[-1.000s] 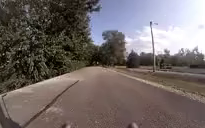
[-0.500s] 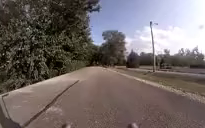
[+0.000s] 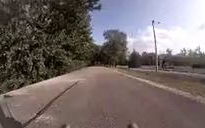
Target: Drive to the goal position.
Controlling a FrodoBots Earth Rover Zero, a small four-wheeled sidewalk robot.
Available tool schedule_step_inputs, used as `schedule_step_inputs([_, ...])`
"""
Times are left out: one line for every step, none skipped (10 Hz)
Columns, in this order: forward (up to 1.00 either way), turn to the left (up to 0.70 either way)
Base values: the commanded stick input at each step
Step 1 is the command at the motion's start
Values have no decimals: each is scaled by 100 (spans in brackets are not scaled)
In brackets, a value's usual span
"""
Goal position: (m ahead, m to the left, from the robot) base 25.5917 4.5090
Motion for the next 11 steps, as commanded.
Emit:
schedule_step_inputs([70, 0])
schedule_step_inputs([70, 0])
schedule_step_inputs([70, 0])
schedule_step_inputs([70, 0])
schedule_step_inputs([70, 0])
schedule_step_inputs([70, 0])
schedule_step_inputs([70, 0])
schedule_step_inputs([70, 0])
schedule_step_inputs([70, 0])
schedule_step_inputs([70, 0])
schedule_step_inputs([70, 0])
